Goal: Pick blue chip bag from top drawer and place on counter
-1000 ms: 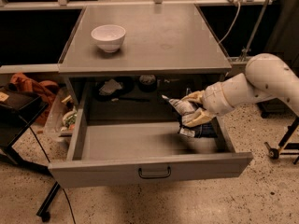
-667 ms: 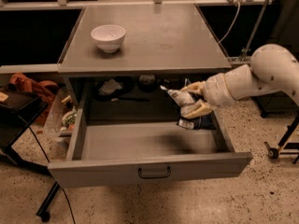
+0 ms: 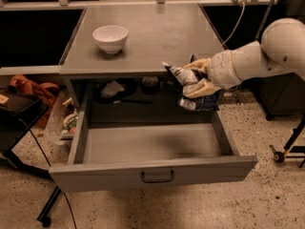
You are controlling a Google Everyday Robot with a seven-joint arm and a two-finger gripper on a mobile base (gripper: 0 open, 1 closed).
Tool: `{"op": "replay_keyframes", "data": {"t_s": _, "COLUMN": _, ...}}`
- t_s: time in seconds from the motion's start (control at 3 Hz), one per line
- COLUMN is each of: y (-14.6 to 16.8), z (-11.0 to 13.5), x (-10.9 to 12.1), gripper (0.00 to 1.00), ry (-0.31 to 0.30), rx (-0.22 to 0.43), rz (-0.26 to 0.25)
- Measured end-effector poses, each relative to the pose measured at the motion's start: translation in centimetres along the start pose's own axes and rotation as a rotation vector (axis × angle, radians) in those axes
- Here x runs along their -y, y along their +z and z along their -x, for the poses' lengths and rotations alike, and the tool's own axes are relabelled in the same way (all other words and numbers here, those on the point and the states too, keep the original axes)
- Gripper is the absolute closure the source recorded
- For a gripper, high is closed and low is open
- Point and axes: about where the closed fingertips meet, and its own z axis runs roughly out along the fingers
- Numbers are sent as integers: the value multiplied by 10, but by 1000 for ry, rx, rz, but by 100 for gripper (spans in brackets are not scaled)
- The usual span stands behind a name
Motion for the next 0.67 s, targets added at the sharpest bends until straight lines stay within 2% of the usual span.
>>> {"op": "replay_keyframes", "data": {"t_s": 0.33, "y": -11, "z": 21, "x": 31, "gripper": 100, "ry": -51, "rx": -58, "rz": -58}}
{"op": "replay_keyframes", "data": {"t_s": 0.67, "y": -9, "z": 32, "x": 69, "gripper": 100, "ry": -70, "rx": -129, "rz": -91}}
